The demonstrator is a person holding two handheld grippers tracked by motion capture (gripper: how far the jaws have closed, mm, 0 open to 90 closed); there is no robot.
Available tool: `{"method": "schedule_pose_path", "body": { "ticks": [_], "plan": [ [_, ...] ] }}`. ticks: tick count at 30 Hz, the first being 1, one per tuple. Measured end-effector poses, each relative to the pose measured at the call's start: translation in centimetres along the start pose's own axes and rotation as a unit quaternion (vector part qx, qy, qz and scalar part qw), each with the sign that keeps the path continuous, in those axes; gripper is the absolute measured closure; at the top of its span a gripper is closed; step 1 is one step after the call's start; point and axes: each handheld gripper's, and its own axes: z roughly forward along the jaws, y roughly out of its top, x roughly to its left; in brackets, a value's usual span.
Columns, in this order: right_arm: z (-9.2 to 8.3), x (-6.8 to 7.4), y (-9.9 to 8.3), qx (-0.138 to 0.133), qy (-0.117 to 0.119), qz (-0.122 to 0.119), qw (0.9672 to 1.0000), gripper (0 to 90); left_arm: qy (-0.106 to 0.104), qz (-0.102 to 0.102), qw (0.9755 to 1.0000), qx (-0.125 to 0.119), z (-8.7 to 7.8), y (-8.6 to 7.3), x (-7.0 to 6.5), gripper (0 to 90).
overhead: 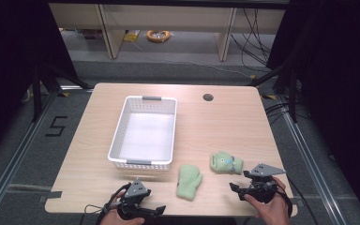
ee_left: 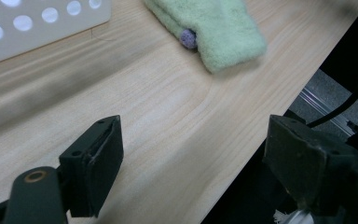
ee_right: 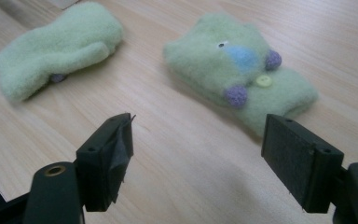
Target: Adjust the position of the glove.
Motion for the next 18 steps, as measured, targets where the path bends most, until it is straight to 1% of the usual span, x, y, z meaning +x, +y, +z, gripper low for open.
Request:
{"method": "schedule_pose_path", "body": {
  "ticks": [1,2,3,4,5,6,7,8,9,10,11,12,13,14,15,16,17,18],
  "plan": [
    [-0.1,0.0,0.1,0.001,0.001,0.003,1.0000,28.5,0.002,0.005,1.0000,-0.004,0.0,0.0,0.0,18.9],
    [-0.1,0.1,0.1,0.000,0.009,0.005,1.0000,30.4,0.002,0.004,1.0000,-0.005,0.1,0.0,0.0,18.9],
    [-0.3,0.2,0.2,-0.003,0.007,0.003,1.0000,32.6,0.004,0.005,1.0000,-0.006,0.1,0.0,0.0,19.0],
    [-0.3,0.2,0.2,-0.008,0.011,0.001,0.9999,33.4,0.004,0.005,1.0000,-0.006,0.1,0.0,0.0,19.0],
    [-0.4,0.3,0.3,-0.010,0.011,-0.003,0.9999,34.5,0.009,0.016,0.9998,-0.001,0.0,0.1,0.1,19.1],
    [-0.4,0.3,0.4,-0.010,0.013,-0.015,0.9998,35.7,0.001,0.010,0.9999,-0.003,0.0,0.1,-0.1,19.3],
    [-0.4,0.3,0.6,-0.013,0.014,-0.023,0.9995,36.8,0.000,0.008,0.9999,-0.007,0.1,0.1,-0.1,19.5],
    [-0.4,0.3,0.6,-0.013,0.014,-0.023,0.9995,36.8,0.000,0.008,0.9999,-0.007,0.1,0.1,-0.1,19.5],
    [-0.4,0.8,0.8,-0.016,0.023,-0.018,0.9994,39.5,0.000,0.009,1.0000,-0.005,0.1,0.2,-0.3,19.8],
    [-0.4,0.8,0.8,-0.016,0.023,-0.018,0.9994,39.5,0.000,0.009,1.0000,-0.005,0.1,0.2,-0.3,20.1],
    [-0.3,0.9,1.4,-0.020,0.034,-0.038,0.9985,41.5,0.002,0.002,0.9999,-0.013,0.4,0.4,-0.5,20.5],
    [-0.3,1.0,1.6,-0.019,0.038,-0.039,0.9983,42.8,-0.006,0.005,1.0000,-0.005,0.2,0.6,-0.5,20.8],
    [-0.3,1.0,1.6,-0.019,0.038,-0.039,0.9983,42.8,-0.006,0.005,1.0000,-0.005,0.2,0.6,-0.5,21.3],
    [-0.3,1.2,1.9,-0.019,0.039,-0.042,0.9982,44.7,-0.005,0.012,0.9998,-0.014,0.3,0.7,-0.6,21.3],
    [-0.3,1.7,2.6,-0.018,0.047,-0.049,0.9975,46.2,-0.006,0.009,0.9999,-0.012,0.4,0.8,-0.7,22.7],
    [-0.3,1.6,3.0,-0.022,0.050,-0.063,0.9965,46.6,-0.010,0.013,0.9998,-0.015,0.5,1.0,-0.7,23.2],
    [-0.3,1.9,3.3,-0.026,0.050,-0.070,0.9960,46.9,-0.008,0.016,0.9997,-0.015,0.5,1.1,-0.8,24.2],
    [-0.2,2.0,3.6,-0.026,0.051,-0.074,0.9957,47.7,-0.011,0.010,0.9998,-0.011,0.5,1.2,-0.9,25.2]
  ]
}}
